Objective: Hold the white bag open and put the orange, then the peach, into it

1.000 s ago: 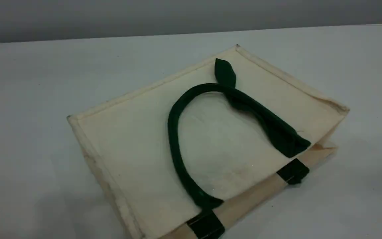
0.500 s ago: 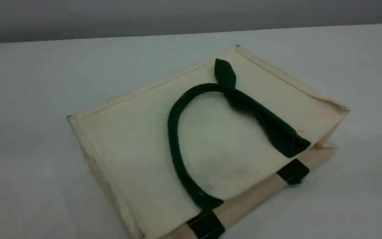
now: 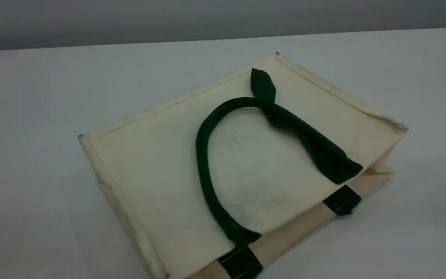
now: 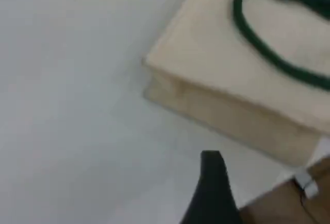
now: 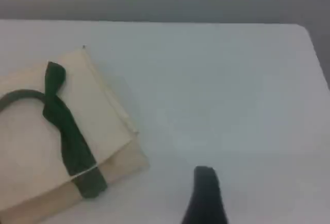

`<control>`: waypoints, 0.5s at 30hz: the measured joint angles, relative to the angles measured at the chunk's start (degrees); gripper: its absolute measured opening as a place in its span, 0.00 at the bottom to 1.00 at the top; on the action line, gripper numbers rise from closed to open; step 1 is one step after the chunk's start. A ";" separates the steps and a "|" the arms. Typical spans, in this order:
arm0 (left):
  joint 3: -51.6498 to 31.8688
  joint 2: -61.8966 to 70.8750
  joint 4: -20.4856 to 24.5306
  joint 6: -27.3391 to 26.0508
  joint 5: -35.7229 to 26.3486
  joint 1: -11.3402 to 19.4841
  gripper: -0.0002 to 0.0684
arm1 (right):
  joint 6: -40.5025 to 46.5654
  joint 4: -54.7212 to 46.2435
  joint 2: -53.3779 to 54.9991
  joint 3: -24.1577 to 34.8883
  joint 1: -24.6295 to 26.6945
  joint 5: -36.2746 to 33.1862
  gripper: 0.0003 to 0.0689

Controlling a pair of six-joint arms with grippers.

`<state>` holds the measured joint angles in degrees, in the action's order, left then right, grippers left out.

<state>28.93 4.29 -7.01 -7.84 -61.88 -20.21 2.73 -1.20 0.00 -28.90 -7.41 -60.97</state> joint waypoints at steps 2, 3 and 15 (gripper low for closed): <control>0.00 -0.77 -0.10 0.00 -0.27 0.00 0.71 | 0.00 0.00 0.00 0.00 0.25 0.00 0.72; 0.00 -0.76 -0.23 0.00 -0.20 0.00 0.71 | 0.00 0.00 0.00 0.00 1.06 0.00 0.72; 0.05 -1.02 -0.56 -0.12 -0.20 2.51 0.71 | 0.00 1.20 0.00 0.00 8.60 -0.05 0.72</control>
<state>28.98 3.27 -7.57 -7.96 -62.09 -17.70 2.73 0.00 0.00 -28.90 1.19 -61.02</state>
